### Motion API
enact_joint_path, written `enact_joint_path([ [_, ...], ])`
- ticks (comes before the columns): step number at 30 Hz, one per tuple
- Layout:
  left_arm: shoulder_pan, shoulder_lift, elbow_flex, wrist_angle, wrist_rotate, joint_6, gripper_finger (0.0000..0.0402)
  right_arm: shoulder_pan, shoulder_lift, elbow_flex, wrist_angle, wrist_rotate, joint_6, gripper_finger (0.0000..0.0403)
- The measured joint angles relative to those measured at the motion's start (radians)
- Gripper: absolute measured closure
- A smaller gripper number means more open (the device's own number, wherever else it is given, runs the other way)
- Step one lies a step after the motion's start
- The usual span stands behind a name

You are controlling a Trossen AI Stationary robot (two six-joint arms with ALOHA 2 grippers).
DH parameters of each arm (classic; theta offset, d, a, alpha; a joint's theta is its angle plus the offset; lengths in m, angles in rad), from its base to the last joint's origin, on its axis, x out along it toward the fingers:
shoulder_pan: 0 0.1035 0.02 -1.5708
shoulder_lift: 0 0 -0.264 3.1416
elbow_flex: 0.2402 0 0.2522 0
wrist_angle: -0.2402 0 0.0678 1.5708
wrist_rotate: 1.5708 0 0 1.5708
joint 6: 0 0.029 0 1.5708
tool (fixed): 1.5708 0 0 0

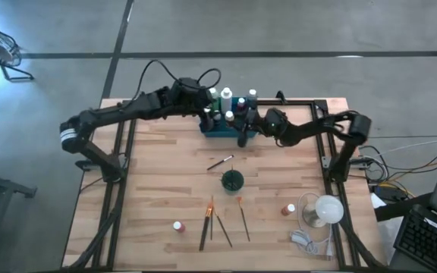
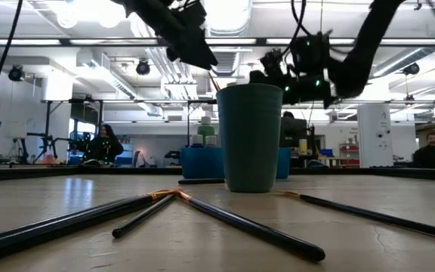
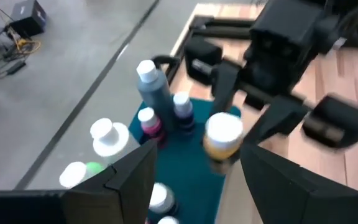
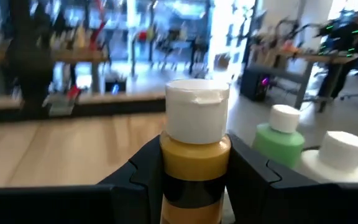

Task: Pick & Place Paint Supplies
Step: Put the yellow paint bottle into the blue bin

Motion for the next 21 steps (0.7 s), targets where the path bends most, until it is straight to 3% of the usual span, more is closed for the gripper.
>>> enact_joint_path([
  [4, 0.000, 0.006, 0.087, -0.138, 0.000, 0.082, 0.0166, 0.009, -0.136, 0.005, -0.252, -0.083, -0.057, 0.0280],
  [10, -0.008, 0.020, 0.167, -0.213, 0.071, 0.168, 0.0166, 0.010, -0.284, 0.026, -0.517, -0.183, -0.081, 0.0280],
  [16, -0.027, 0.082, 0.183, -0.274, 0.147, 0.186, 0.0166, 0.012, -0.323, 0.074, -0.663, -0.314, -0.077, 0.0280],
  [21, -0.058, 0.130, 0.213, -0.301, 0.169, 0.196, 0.0166, 0.015, -0.307, 0.090, -0.722, -0.311, -0.099, 0.0280],
])
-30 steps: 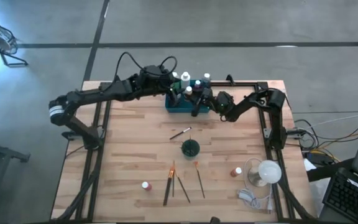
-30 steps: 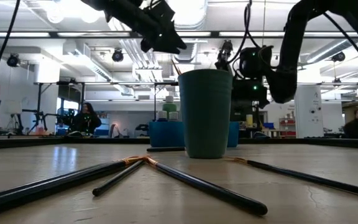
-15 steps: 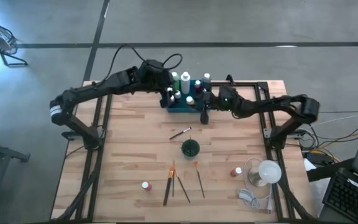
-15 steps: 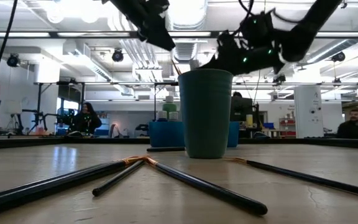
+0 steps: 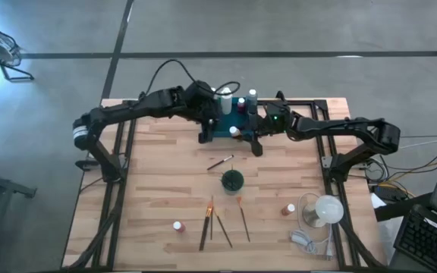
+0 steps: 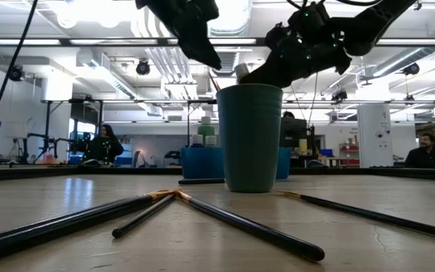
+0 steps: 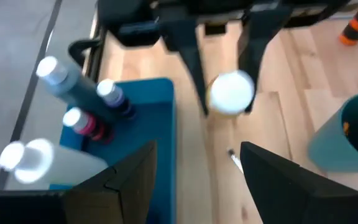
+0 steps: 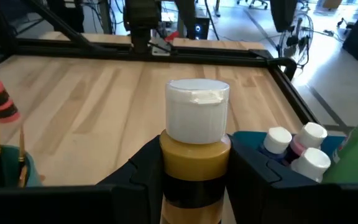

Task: Pick & Place Paint Supplies
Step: Put the yellow paint bottle into the blue bin

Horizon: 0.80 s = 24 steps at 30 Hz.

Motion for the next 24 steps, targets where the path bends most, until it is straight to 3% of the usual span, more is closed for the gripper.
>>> enact_joint_path([
  [24, -0.045, 0.117, 0.041, 0.046, 0.044, -0.034, 0.0166, 0.021, 0.021, 0.000, -0.004, 0.019, -0.019, 0.0281],
])
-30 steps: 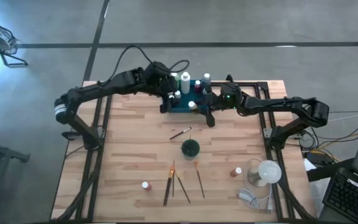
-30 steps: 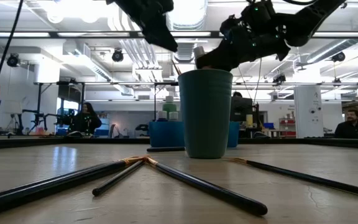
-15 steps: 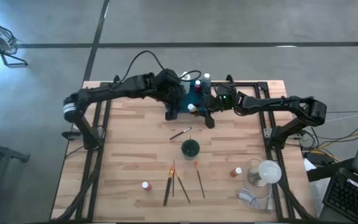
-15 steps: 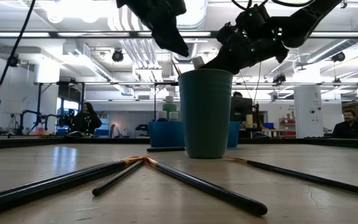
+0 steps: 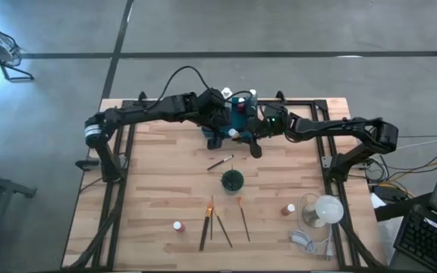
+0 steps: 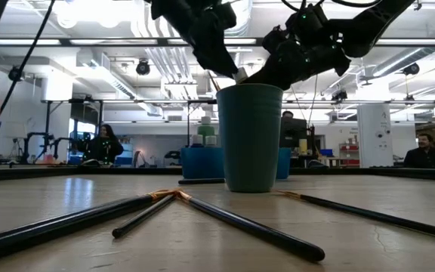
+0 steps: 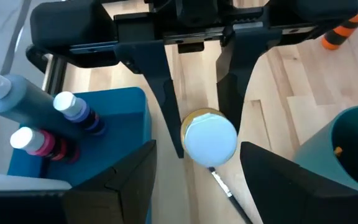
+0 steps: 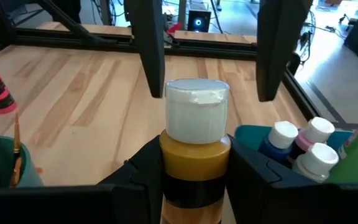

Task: Pick & Place Paint Supplies
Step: Put the yellow paint bottle into the blue bin

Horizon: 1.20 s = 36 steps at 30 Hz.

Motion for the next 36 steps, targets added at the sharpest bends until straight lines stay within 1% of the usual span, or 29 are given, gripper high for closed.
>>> enact_joint_path([
  [6, -0.001, 0.000, 0.000, 0.015, 0.027, -0.019, 0.0166, 0.001, 0.000, 0.000, 0.000, 0.000, -0.003, 0.0281],
  [30, -0.012, 0.003, -0.002, 0.017, 0.028, -0.041, 0.0166, 0.016, 0.004, 0.000, -0.015, 0.002, 0.008, 0.0281],
  [36, -0.012, 0.003, -0.002, 0.017, 0.028, -0.045, 0.0166, 0.016, 0.004, 0.000, -0.023, 0.031, 0.008, 0.0281],
])
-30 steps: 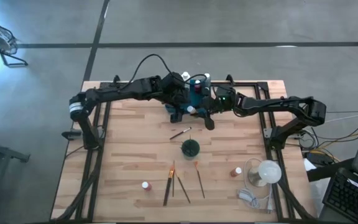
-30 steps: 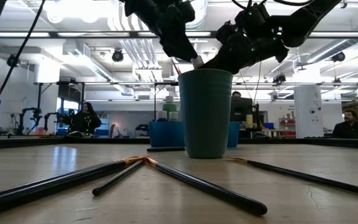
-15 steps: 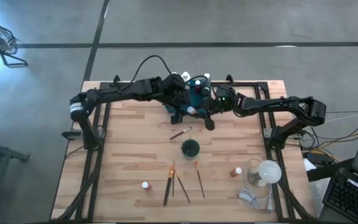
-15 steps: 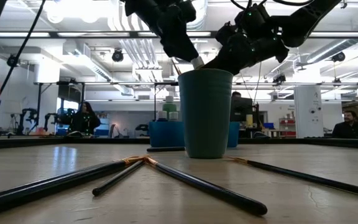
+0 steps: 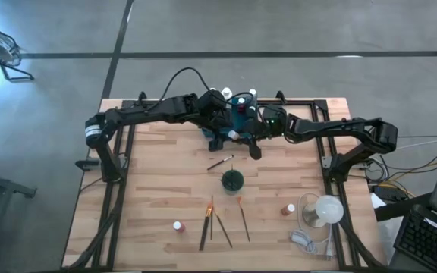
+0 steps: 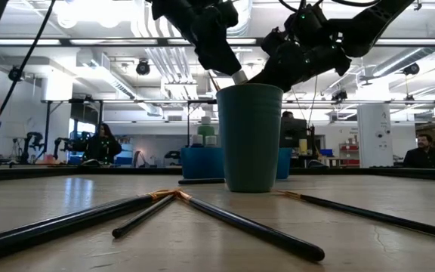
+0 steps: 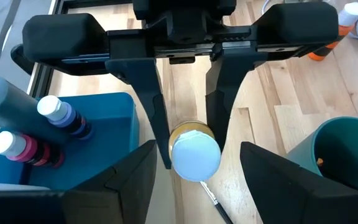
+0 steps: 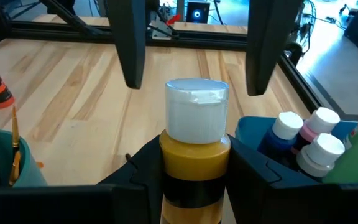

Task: Pick & Place Paint Supplies
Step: Put the yellow paint bottle into the blue bin

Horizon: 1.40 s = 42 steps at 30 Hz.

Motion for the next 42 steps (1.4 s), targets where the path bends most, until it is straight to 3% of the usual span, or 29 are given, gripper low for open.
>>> enact_joint_path([
  [42, -0.003, 0.000, -0.001, -0.007, 0.004, -0.010, 0.0168, 0.000, -0.001, 0.000, 0.000, 0.000, -0.007, 0.0281],
])
